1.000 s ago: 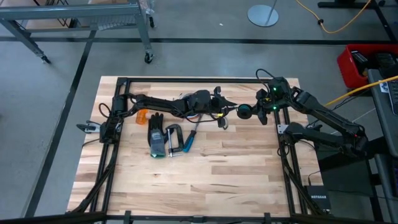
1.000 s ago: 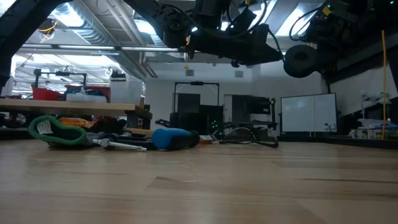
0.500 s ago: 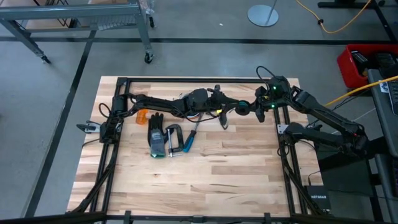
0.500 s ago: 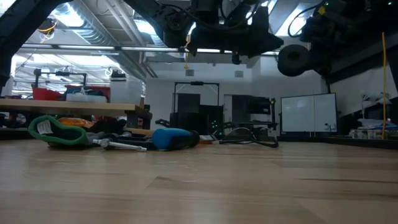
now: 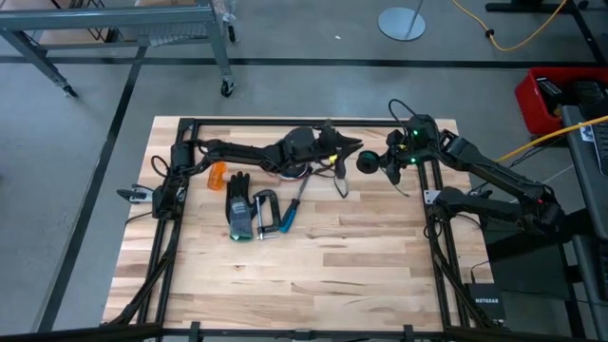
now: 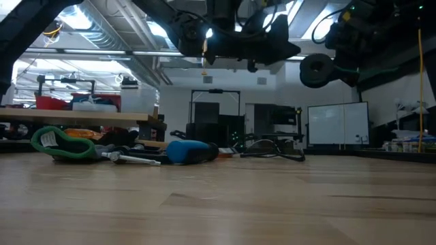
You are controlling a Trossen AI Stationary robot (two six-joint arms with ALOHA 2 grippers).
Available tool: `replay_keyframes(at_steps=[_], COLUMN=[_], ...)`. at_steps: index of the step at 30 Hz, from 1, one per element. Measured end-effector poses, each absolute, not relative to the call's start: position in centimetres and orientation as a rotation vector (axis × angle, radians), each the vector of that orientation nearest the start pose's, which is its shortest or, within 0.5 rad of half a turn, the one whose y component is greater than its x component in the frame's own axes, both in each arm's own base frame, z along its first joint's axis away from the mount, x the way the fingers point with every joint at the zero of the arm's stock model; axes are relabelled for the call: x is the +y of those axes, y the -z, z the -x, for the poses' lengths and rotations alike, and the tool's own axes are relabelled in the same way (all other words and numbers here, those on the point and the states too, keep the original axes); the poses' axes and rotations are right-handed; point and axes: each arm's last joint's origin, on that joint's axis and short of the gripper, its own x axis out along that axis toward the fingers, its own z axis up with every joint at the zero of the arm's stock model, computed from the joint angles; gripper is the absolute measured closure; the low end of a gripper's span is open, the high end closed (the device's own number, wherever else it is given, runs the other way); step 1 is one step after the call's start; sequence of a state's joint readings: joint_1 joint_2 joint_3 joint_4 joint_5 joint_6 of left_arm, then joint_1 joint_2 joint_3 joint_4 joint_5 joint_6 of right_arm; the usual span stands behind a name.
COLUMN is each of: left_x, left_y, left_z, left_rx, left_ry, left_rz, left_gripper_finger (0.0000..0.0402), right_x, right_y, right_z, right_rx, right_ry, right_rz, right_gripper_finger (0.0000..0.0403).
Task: Coil cords
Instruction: Coil the wire in the cable spool
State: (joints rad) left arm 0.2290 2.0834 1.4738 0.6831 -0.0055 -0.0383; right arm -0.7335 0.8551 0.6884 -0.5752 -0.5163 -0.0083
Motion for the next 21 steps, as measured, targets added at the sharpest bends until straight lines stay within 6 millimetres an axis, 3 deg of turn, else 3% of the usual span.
replay_keyframes(at_steps=[6, 10, 17, 21], left_x=[11.0, 10.6, 9.4, 9.0], left_y=[-25.4, -27.0, -27.0, -26.6], left_z=[-46.7, -45.9, -45.7, -45.8], left_rx=[-0.078, -0.044, 0.058, 0.078], left_ry=[-0.233, -0.228, -0.21, -0.201], left_rz=[0.063, 0.067, 0.078, 0.079], left_gripper_finger=[0.0347, 0.0347, 0.0344, 0.0327], right_x=[-10.6, -11.2, -12.5, -13.1], right_y=[-25.8, -26.3, -28.2, -29.4], right_z=[-13.2, -13.3, -14.0, -14.5], right_rx=[0.632, 0.599, 0.405, 0.267], right_ry=[0.345, 0.487, 0.688, 0.715], right_rz=[-0.344, -0.266, -0.126, -0.085], right_gripper_finger=[0.0401, 0.0401, 0.0401, 0.0401])
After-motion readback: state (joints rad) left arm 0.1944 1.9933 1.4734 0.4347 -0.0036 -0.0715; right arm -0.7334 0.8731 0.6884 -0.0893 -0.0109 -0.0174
